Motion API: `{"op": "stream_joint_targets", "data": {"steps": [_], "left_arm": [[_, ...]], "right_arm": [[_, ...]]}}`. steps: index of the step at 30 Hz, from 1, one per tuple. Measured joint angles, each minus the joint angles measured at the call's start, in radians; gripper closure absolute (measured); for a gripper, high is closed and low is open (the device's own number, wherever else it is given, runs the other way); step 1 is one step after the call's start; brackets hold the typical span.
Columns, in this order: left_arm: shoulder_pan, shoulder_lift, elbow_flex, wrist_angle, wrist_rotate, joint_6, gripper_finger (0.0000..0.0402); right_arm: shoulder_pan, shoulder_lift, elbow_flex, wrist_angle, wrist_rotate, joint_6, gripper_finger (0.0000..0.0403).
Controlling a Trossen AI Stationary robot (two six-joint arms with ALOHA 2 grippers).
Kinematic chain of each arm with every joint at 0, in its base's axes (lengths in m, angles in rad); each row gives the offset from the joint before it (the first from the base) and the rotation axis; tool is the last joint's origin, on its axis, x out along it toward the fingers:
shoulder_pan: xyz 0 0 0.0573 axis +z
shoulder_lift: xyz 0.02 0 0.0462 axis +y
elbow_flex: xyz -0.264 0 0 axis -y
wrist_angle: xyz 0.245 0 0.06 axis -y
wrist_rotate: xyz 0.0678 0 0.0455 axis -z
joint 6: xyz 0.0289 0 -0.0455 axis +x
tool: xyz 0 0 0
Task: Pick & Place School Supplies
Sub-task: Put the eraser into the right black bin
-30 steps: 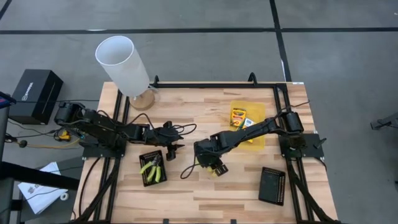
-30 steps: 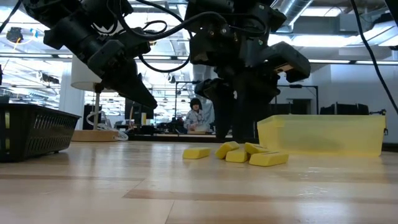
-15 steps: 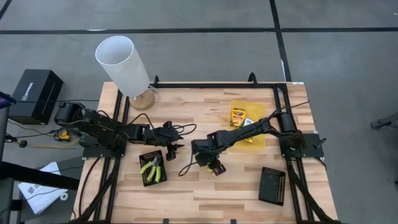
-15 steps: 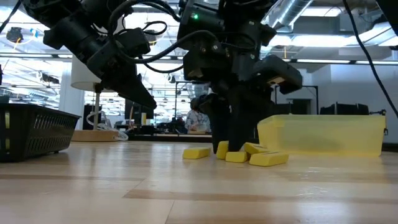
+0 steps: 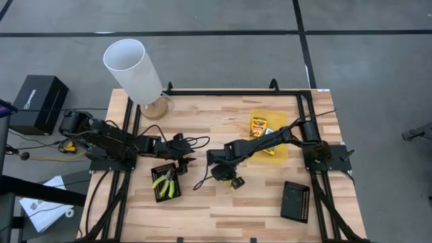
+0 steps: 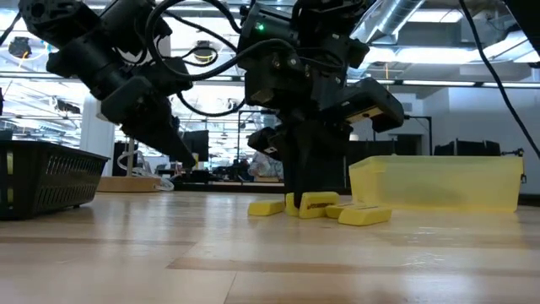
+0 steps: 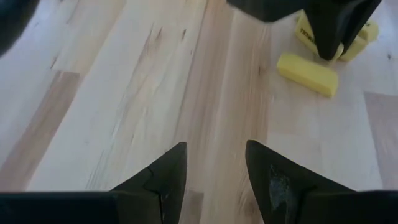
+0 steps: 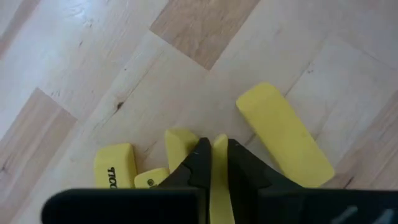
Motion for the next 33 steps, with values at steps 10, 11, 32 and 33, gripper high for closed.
{"op": "stream_joint_targets", "data": {"steps": [10, 11, 32, 33], "left_arm": [[0.0, 0.0, -0.006, 0.034, 0.0, 0.003, 0.0243], [0.0, 0.0, -0.007, 0.036, 0.0, 0.003, 0.0243], [-0.014, 0.0, -0.007, 0.069, 0.0, 0.005, 0.0243], [-0.018, 0.0, -0.007, 0.068, 0.0, 0.005, 0.0243]], "right_arm": [[0.004, -0.038, 0.111, -0.158, 0.045, 0.005, 0.0384], [0.004, -0.043, 0.125, -0.178, 0.052, 0.012, 0.0384], [-0.096, -0.263, 0.169, -0.594, 0.351, 0.165, 0.0386], [-0.109, -0.283, 0.156, -0.607, 0.359, 0.174, 0.0386]]}}
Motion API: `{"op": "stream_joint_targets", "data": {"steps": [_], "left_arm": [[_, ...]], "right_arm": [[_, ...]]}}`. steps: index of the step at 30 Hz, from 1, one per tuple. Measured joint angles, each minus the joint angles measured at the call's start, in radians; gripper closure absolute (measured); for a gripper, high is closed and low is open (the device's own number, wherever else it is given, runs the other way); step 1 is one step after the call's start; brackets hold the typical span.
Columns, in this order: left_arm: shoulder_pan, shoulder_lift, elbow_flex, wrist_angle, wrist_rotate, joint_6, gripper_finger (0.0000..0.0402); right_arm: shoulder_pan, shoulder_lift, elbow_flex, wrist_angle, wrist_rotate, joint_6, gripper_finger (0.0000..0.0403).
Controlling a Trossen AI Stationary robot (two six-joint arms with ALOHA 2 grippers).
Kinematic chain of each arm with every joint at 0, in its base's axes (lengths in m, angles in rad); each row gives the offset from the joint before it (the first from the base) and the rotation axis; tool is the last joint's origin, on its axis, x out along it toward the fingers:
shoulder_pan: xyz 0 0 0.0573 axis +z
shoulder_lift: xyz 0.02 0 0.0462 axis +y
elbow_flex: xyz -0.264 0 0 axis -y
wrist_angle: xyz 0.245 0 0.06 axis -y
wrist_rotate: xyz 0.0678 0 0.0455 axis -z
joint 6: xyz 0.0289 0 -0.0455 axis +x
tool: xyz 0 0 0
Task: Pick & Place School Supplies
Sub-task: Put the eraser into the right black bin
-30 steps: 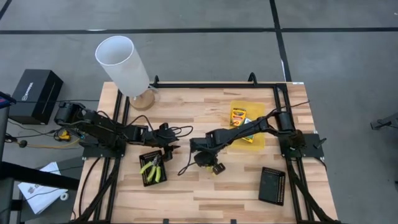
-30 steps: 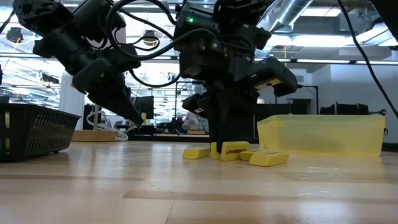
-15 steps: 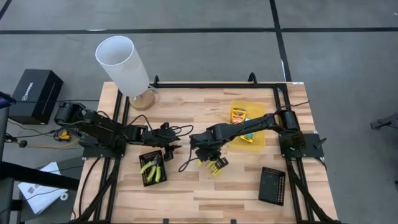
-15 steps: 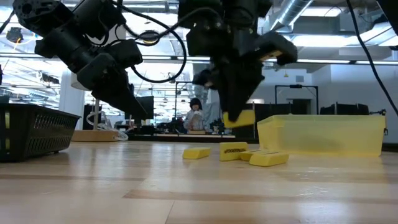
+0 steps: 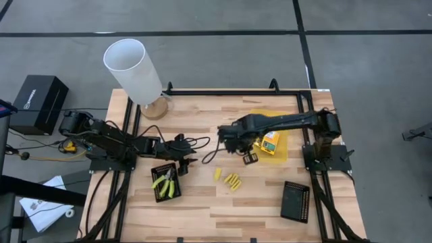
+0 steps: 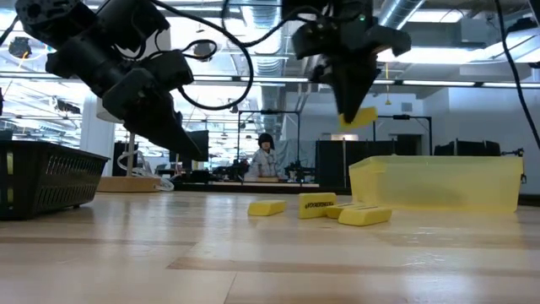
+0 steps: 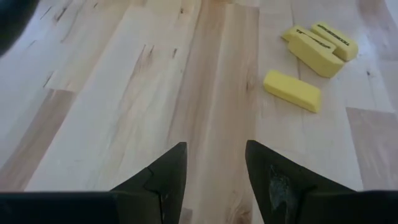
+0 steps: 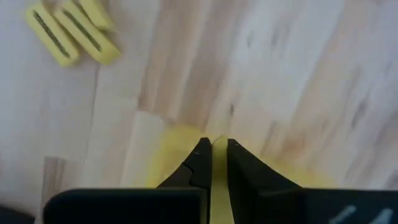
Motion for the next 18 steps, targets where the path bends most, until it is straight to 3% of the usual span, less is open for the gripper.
{"op": "stream_joint_targets", "data": {"steps": [9, 18], "left_arm": [[-0.025, 0.0, 0.0, 0.0, 0.0, 0.0, 0.0243], [-0.025, 0.0, 0.0, 0.001, 0.0, 0.009, 0.0243]], "right_arm": [[-0.06, -0.192, -0.212, -0.003, 0.016, 0.131, 0.0386], [0.112, -0.45, -0.446, -0.029, -0.019, 0.457, 0.0386]]}}
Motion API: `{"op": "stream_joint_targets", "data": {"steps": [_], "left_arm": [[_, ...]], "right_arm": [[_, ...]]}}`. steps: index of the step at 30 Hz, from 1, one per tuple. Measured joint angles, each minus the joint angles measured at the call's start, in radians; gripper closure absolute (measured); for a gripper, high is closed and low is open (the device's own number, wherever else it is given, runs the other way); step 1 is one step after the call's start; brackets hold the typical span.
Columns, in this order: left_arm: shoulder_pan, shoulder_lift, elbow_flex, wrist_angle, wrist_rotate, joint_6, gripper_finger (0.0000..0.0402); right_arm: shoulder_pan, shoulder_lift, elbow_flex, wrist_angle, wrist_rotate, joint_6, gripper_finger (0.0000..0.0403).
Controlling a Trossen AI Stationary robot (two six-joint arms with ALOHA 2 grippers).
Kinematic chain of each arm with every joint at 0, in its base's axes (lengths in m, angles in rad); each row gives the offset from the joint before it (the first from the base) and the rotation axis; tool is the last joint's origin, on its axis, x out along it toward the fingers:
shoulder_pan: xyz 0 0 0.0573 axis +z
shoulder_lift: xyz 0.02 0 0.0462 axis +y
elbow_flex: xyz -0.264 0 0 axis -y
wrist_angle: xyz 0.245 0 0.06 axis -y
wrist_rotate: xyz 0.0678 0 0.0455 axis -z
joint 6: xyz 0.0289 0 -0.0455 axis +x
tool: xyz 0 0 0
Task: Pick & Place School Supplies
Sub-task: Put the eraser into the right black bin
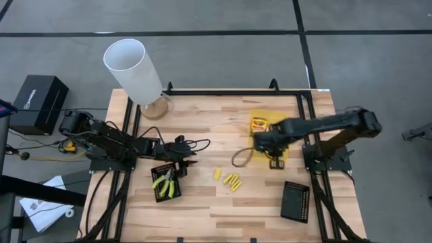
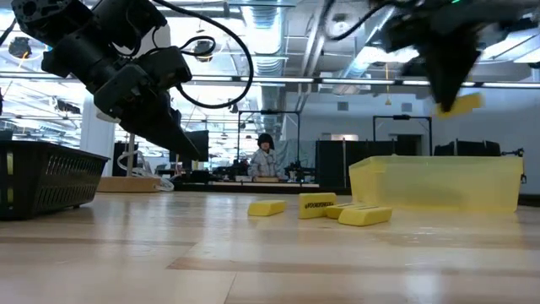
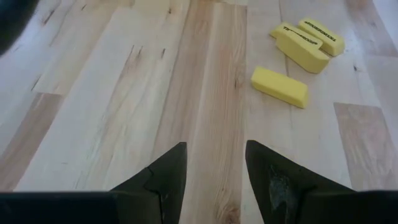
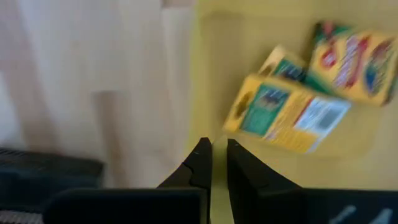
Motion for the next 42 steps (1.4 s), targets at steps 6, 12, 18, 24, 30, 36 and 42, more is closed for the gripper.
{"op": "stream_joint_targets", "data": {"steps": [6, 12, 18, 24, 30, 36, 42], "left_arm": [[0.0, 0.0, 0.0, 0.004, 0.0, 0.002, 0.0243], [0.0, 0.0, 0.0, 0.007, 0.0, 0.0, 0.0243], [0.0, 0.0, 0.0, 0.014, 0.0, 0.001, 0.0243], [0.0, 0.0, 0.0, 0.015, 0.0, 0.002, 0.0243], [0.0, 0.0, 0.0, 0.016, 0.0, 0.0, 0.0243], [0.0, 0.0, 0.0, 0.016, 0.0, 0.0, 0.0243], [0.0, 0.0, 0.0, 0.016, 0.0, -0.001, 0.0243]], "right_arm": [[0.205, -0.098, -0.073, 0.009, -0.001, 0.281, 0.0386], [0.401, -0.109, -0.12, 0.016, 0.002, 0.538, 0.0386], [0.571, -0.108, -0.188, 0.114, 0.005, 0.773, 0.0387], [0.689, -0.094, -0.249, 0.202, 0.037, 0.942, 0.0387], [0.762, -0.094, -0.323, 0.312, 0.085, 1.062, 0.0387], [0.824, -0.094, -0.386, 0.406, 0.085, 1.163, 0.0387], [0.848, -0.094, -0.41, 0.45, 0.095, 1.21, 0.0387]]}}
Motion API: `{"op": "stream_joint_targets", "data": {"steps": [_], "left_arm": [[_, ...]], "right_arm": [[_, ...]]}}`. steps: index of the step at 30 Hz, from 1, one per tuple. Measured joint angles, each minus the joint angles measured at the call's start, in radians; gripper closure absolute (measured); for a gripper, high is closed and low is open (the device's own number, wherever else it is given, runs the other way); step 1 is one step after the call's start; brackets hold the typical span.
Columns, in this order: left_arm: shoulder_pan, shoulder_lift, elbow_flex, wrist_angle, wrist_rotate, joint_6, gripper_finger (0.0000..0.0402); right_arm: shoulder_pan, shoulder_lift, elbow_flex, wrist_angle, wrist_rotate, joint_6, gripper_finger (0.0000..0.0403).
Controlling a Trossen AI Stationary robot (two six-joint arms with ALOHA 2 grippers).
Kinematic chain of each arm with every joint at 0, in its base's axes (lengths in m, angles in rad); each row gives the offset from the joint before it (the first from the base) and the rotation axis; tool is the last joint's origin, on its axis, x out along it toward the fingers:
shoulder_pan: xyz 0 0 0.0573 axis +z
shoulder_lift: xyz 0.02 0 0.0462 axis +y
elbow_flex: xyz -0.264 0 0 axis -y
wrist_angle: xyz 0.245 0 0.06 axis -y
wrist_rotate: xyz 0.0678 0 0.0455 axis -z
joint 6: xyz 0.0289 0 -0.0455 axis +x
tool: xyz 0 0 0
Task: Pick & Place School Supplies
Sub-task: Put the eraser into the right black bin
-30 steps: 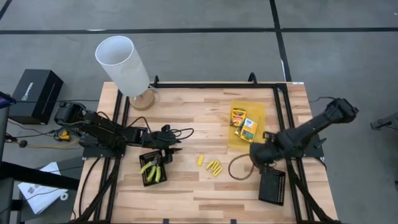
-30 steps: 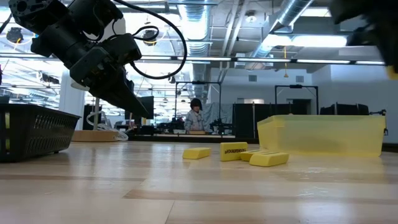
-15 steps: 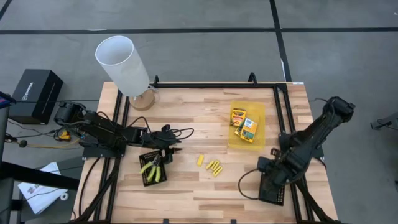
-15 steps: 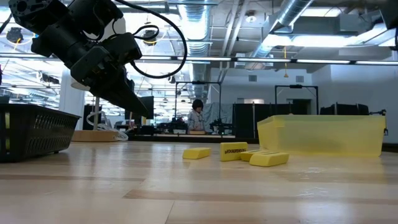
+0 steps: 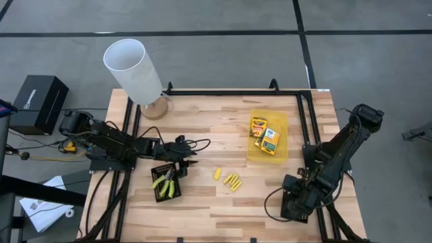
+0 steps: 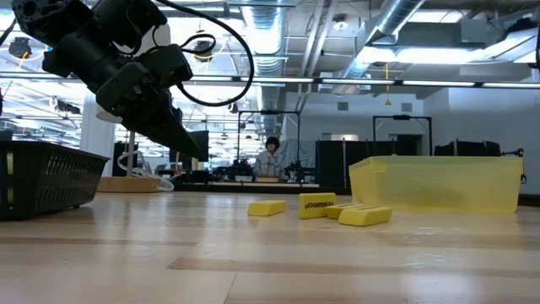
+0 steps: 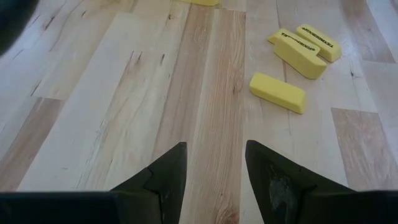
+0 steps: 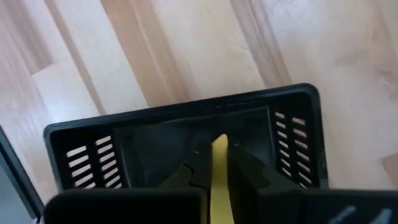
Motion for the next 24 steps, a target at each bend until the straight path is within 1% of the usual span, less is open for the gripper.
{"op": "stream_joint_targets", "data": {"steps": [2, 9, 14, 16, 19, 24], "left_arm": [[0.0, 0.0, 0.0, 0.0, 0.0, -0.001, 0.0243], [0.0, 0.0, 0.0, 0.001, 0.0, -0.008, 0.0243], [0.0, 0.0, 0.0, 0.001, 0.0, -0.008, 0.0243], [0.0, 0.0, 0.0, 0.001, 0.0, -0.008, 0.0243], [0.0, 0.0, 0.0, 0.002, 0.0, -0.008, 0.0243], [0.0, 0.0, 0.0, 0.005, 0.0, -0.008, 0.0243]], "right_arm": [[0.005, 0.0, -0.001, -0.003, 0.013, 0.023, 0.0375], [0.008, 0.0, -0.001, 0.025, 0.025, 0.06, 0.0277], [0.008, 0.0, 0.0, 0.063, 0.031, 0.051, 0.0231], [0.006, 0.0, 0.0, 0.083, 0.059, 0.035, 0.0222], [-0.005, -0.002, 0.0, 0.127, 0.11, -0.029, 0.022], [-0.071, -0.013, 0.001, 0.205, 0.157, -0.187, 0.024]]}}
